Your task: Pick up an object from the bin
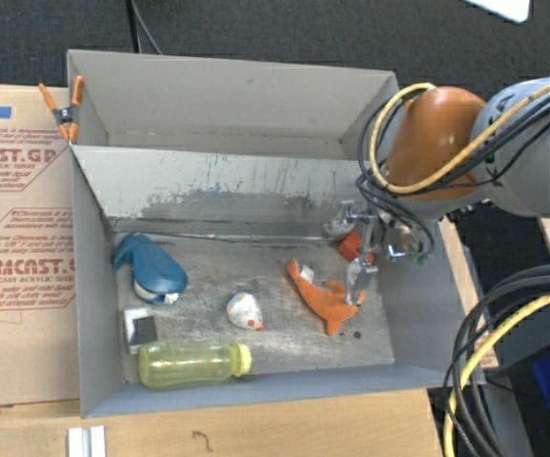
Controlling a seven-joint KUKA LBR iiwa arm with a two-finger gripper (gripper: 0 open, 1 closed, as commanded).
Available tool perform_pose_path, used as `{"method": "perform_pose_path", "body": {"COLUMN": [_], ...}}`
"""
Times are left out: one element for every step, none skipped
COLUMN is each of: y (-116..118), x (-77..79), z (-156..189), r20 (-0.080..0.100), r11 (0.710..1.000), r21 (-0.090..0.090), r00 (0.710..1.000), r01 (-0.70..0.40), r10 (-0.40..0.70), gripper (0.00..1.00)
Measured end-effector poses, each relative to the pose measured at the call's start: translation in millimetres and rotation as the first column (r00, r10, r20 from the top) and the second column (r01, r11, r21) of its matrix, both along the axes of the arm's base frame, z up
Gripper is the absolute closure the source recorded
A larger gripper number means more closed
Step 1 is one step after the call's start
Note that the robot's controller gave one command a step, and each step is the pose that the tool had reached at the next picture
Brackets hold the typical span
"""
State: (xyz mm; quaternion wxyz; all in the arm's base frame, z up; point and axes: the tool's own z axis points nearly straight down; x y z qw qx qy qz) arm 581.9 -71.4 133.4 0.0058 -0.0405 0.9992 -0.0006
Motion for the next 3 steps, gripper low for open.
{"method": "perform_pose_path", "body": {"y": [-3.7,-5.7,4.2], "x": [-7.7,-6.3,-42.2], "z": [-14.8,4.8,-59.2], "r20": [-0.005,-0.023,-0.002], "r11": [0.999,0.991,0.940], "r21": [0.000,0.005,-0.003], "r00": [0.999,0.990,0.940], "r01": [-0.039,-0.137,-0.341], "r10": [0.039,0.137,0.341], "gripper": [0.00,0.00,1.00]}}
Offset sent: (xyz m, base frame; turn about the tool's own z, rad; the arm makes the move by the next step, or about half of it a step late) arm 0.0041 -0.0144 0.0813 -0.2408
